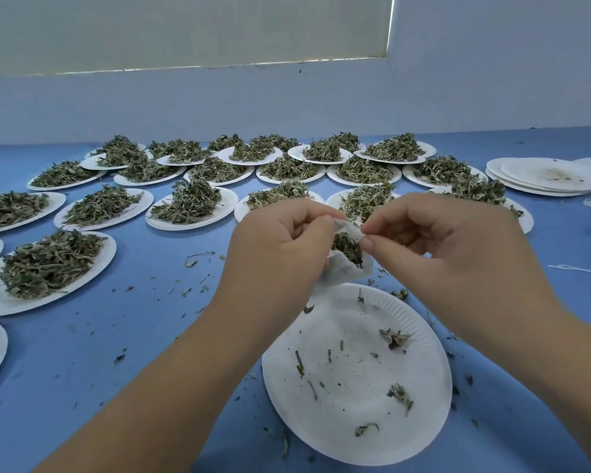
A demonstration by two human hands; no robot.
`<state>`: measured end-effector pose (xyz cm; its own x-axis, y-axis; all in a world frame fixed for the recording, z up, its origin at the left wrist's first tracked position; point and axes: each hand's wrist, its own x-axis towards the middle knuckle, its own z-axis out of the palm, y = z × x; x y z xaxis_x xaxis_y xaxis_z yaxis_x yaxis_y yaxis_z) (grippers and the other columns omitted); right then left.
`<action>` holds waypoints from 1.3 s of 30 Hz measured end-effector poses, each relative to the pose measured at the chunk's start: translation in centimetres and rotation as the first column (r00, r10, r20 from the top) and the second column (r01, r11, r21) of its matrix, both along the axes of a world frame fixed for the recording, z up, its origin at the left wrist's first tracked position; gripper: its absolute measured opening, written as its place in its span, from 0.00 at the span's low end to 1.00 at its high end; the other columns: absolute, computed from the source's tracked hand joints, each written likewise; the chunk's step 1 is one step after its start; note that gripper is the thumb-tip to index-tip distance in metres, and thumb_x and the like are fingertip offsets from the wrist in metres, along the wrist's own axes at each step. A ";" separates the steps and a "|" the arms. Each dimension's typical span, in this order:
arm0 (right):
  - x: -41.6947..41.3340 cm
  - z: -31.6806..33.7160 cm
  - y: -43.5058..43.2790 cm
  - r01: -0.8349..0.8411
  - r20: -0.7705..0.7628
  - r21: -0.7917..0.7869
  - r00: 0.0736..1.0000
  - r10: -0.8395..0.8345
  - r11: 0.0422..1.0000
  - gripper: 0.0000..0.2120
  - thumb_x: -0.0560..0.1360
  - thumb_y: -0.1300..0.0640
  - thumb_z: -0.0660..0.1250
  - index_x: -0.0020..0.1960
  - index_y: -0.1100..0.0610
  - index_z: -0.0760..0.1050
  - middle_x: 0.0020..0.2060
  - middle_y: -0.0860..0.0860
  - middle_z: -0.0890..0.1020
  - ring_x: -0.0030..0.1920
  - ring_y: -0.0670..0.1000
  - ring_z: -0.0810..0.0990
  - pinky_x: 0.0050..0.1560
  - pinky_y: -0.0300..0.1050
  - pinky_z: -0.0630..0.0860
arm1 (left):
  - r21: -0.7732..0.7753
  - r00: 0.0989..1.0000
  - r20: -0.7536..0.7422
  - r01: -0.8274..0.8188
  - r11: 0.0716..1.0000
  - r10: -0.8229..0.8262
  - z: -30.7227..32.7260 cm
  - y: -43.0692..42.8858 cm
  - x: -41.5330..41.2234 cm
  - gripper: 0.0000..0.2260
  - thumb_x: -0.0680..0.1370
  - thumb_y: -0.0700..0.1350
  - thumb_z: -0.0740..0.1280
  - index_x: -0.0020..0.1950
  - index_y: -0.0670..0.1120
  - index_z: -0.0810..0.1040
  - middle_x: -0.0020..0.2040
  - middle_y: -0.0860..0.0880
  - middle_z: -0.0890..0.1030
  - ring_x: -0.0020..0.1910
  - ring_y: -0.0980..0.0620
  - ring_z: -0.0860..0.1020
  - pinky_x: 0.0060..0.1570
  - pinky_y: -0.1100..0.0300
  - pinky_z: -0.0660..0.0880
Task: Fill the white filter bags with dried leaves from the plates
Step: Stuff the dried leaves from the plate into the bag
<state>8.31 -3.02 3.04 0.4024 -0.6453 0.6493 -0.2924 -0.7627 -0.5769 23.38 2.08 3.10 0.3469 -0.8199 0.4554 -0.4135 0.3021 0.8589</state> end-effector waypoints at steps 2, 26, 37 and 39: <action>0.1 -0.1 0.4 0.017 -0.066 -0.192 0.997 -0.030 0.981 0.05 0.71 0.59 0.72 0.41 0.50 0.82 0.32 0.41 0.80 0.36 0.42 0.77 0.37 0.34 0.73 | -0.009 1.000 -0.002 0.007 1.000 -0.007 -0.1 0.1 0.1 0.09 0.72 0.47 0.64 0.41 0.56 0.84 0.36 0.38 0.79 0.31 0.40 0.74 0.35 0.39 0.78; -0.1 -0.5 0.4 -0.095 -0.231 -0.331 0.973 0.017 0.939 0.11 0.76 0.52 0.65 0.55 0.50 0.83 0.53 0.40 0.83 0.56 0.41 0.80 0.43 0.45 0.80 | -0.060 0.991 -0.092 0.092 0.994 -0.098 0.0 0.4 0.4 0.13 0.79 0.34 0.62 0.42 0.47 0.83 0.22 0.59 0.74 0.22 0.63 0.73 0.22 0.72 0.69; 1.2 -1.2 0.9 -0.062 -0.414 -0.309 0.907 -0.075 0.949 0.16 0.76 0.44 0.58 0.34 0.48 0.76 0.39 0.38 0.82 0.29 0.43 0.74 0.23 0.43 0.69 | -0.095 0.987 0.130 0.103 0.990 -0.090 -0.5 0.8 -0.1 0.10 0.77 0.40 0.64 0.43 0.51 0.83 0.29 0.51 0.77 0.25 0.59 0.74 0.24 0.67 0.71; 0.8 -0.8 0.6 -0.158 -0.277 -0.254 0.957 0.085 0.954 0.13 0.78 0.51 0.63 0.35 0.45 0.76 0.37 0.37 0.81 0.29 0.43 0.74 0.27 0.46 0.73 | -0.097 0.989 0.136 0.073 0.993 -0.059 -0.3 0.6 0.3 0.10 0.76 0.43 0.64 0.42 0.53 0.83 0.29 0.50 0.78 0.26 0.55 0.74 0.24 0.64 0.70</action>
